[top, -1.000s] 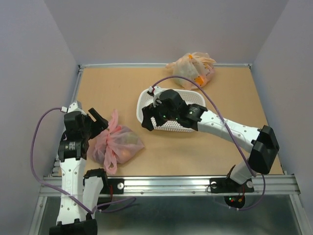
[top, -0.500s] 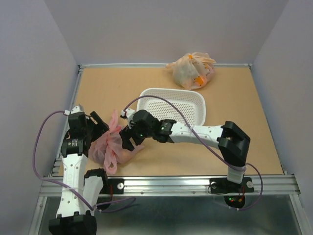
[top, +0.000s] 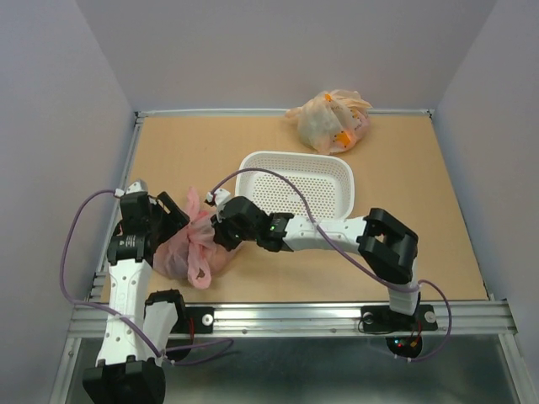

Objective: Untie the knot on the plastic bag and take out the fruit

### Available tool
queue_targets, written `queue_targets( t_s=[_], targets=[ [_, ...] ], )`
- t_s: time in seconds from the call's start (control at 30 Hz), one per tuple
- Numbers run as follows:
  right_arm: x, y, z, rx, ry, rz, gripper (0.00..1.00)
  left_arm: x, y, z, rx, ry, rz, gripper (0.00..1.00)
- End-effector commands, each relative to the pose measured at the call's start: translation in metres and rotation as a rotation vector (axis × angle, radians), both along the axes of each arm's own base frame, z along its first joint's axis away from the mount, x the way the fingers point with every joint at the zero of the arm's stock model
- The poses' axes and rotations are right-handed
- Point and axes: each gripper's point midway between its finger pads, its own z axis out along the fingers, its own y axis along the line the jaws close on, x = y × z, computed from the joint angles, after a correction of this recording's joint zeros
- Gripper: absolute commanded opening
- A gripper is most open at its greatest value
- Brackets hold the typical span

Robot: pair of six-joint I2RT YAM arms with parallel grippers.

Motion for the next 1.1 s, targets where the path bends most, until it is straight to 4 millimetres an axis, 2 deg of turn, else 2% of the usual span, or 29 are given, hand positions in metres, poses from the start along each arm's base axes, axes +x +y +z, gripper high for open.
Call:
queue_targets(
  t_s=[0.0, 0.03, 0.13, 0.3, 0.5, 0.53, 0.6, 0.67, 0.77, 0.8, 0.9, 0.93, 0.97, 1.07],
  targets=[
    [0.022, -0.019, 0.041, 0.099, -0.068, -0.183, 0.01, 0.001, -0.012, -0.005, -0.031, -0.008, -0.063, 0.79],
    [0.020, -0.022, 0.047, 0.113, -0.064, -0.184, 0.00, 0.001, -0.014, -0.007, -0.041, -0.003, -0.070, 0.79],
    [0.012, -0.032, 0.036, 0.103, -0.030, -0.189, 0.00, 0.000, -0.019, -0.014, -0.063, 0.019, -0.094, 0.78],
    [0.013, -0.037, 0.033, 0.112, -0.016, -0.221, 0.01, -0.002, -0.026, -0.020, -0.098, 0.034, -0.112, 0.75],
    [0.016, -0.035, 0.034, 0.137, -0.006, -0.250, 0.00, -0.008, -0.043, -0.028, -0.192, 0.044, -0.155, 0.62],
    [0.016, -0.034, 0.034, 0.140, -0.005, -0.252, 0.01, -0.009, -0.046, -0.029, -0.206, 0.045, -0.156, 0.56],
    [0.016, -0.034, 0.035, 0.145, 0.000, -0.250, 0.00, -0.009, -0.051, -0.030, -0.238, 0.045, -0.172, 0.53],
    [0.015, -0.032, 0.036, 0.151, -0.001, -0.245, 0.01, -0.009, -0.054, -0.030, -0.256, 0.044, -0.171, 0.44],
    [0.015, -0.032, 0.037, 0.153, 0.000, -0.243, 0.00, -0.007, -0.053, -0.030, -0.260, 0.033, -0.155, 0.14],
    [0.015, -0.033, 0.036, 0.153, 0.003, -0.242, 0.00, -0.005, -0.051, -0.028, -0.252, 0.022, -0.146, 0.00],
    [0.010, -0.040, 0.033, 0.146, 0.014, -0.245, 0.00, 0.005, -0.041, -0.014, -0.213, -0.030, -0.101, 0.00],
    [0.008, -0.045, 0.038, 0.155, 0.012, -0.247, 0.00, 0.009, -0.036, -0.009, -0.191, -0.044, -0.084, 0.00],
    [0.008, -0.050, 0.029, 0.135, 0.017, -0.254, 0.00, 0.012, -0.031, -0.004, -0.163, -0.056, -0.067, 0.00],
    [-0.003, -0.078, 0.017, 0.108, 0.031, -0.279, 0.00, 0.028, 0.009, 0.018, 0.005, -0.090, 0.070, 0.00]
  ],
)
